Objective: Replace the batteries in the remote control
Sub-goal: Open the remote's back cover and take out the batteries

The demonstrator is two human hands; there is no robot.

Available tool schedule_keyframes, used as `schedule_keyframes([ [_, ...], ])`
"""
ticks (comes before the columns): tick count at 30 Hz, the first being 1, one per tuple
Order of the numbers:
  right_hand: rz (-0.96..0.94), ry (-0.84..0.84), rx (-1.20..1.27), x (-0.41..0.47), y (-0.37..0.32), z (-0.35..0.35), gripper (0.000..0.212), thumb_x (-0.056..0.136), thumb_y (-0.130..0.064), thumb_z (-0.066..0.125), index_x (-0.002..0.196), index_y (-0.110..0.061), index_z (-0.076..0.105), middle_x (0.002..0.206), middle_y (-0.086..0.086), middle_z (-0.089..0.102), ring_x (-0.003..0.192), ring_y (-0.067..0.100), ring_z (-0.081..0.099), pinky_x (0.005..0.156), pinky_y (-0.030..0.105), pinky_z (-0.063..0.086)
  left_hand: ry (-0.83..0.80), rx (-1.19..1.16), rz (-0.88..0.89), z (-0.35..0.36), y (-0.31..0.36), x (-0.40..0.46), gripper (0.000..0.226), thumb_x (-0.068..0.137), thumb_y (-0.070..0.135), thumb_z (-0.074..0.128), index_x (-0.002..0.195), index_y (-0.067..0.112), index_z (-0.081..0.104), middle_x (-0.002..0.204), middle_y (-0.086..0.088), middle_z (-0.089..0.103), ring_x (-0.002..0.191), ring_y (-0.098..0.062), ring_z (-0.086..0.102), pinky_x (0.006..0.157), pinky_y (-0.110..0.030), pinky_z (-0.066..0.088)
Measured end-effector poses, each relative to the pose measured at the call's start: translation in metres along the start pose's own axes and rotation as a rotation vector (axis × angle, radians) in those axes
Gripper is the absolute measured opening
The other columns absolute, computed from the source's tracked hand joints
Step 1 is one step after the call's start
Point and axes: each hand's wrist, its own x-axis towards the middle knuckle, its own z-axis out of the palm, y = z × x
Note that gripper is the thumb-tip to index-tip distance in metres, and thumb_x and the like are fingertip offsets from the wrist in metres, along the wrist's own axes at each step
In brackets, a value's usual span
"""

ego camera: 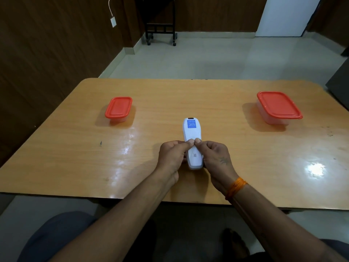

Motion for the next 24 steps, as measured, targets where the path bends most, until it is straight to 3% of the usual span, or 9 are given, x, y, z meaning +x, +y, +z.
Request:
schedule_keyframes([
  [5, 0.011, -0.058, -0.049, 0.007, -0.011, -0.007, 0.039, 0.099, -0.039, 0.067, 0.092, -0.002, 0.079, 0.088, 0.013, 0.081, 0.088, 0.033, 0.079, 0.080, 0.052, 0.064, -0.040, -0.074, -0.012, -0.002, 0.013, 0.005, 0.026, 0.095, 0.029, 0.073, 0.105, 0.005, 0.077, 0.092, -0.011, 0.081, 0.077, -0.021, 0.077, 0.065, -0.029, 0.059],
  [8, -0.007, -0.032, -0.161, 0.008, -0.009, -0.005, 0.034, 0.098, -0.044, 0.068, 0.090, -0.013, 0.080, 0.086, 0.005, 0.081, 0.086, 0.025, 0.078, 0.077, 0.049, 0.065, 0.008, -0.096, 0.012, -0.003, 0.014, 0.011, 0.019, 0.095, 0.021, 0.073, 0.101, 0.003, 0.077, 0.094, -0.013, 0.079, 0.078, -0.022, 0.076, 0.064, -0.030, 0.060],
  [12, -0.327, 0.179, -0.646, 0.008, -0.007, -0.008, 0.038, 0.093, -0.057, 0.067, 0.094, -0.020, 0.073, 0.086, -0.007, 0.072, 0.081, 0.012, 0.069, 0.067, 0.035, 0.057, 0.066, -0.133, 0.005, -0.004, 0.009, 0.015, 0.015, 0.093, 0.014, 0.075, 0.095, 0.000, 0.077, 0.091, -0.015, 0.080, 0.079, -0.025, 0.077, 0.066, -0.031, 0.062],
  [16, -0.433, 0.108, -0.895, -0.001, -0.009, -0.003, 0.054, 0.077, -0.069, 0.076, 0.096, -0.020, 0.064, 0.088, -0.008, 0.064, 0.076, 0.012, 0.059, 0.062, 0.032, 0.048, 0.106, -0.115, -0.005, -0.004, 0.008, 0.016, 0.018, 0.092, 0.015, 0.077, 0.087, -0.003, 0.076, 0.079, -0.013, 0.079, 0.070, -0.025, 0.075, 0.055, -0.026, 0.060],
  [19, -0.436, 0.135, -0.964, -0.002, -0.003, -0.001, 0.051, 0.078, -0.062, 0.077, 0.100, -0.019, 0.064, 0.093, -0.004, 0.066, 0.080, 0.016, 0.061, 0.063, 0.033, 0.044, 0.094, -0.102, 0.001, -0.002, 0.006, 0.016, 0.014, 0.092, 0.013, 0.076, 0.086, 0.000, 0.075, 0.083, -0.014, 0.080, 0.068, -0.023, 0.078, 0.052, -0.026, 0.058],
  [24, -0.396, 0.145, -0.891, -0.002, -0.005, -0.005, 0.043, 0.077, -0.055, 0.079, 0.101, -0.019, 0.074, 0.093, -0.005, 0.075, 0.079, 0.014, 0.067, 0.070, 0.036, 0.056, 0.117, -0.058, 0.030, -0.001, 0.005, 0.018, 0.011, 0.089, 0.012, 0.079, 0.087, 0.002, 0.076, 0.089, -0.014, 0.081, 0.079, -0.026, 0.080, 0.063, -0.031, 0.064],
])
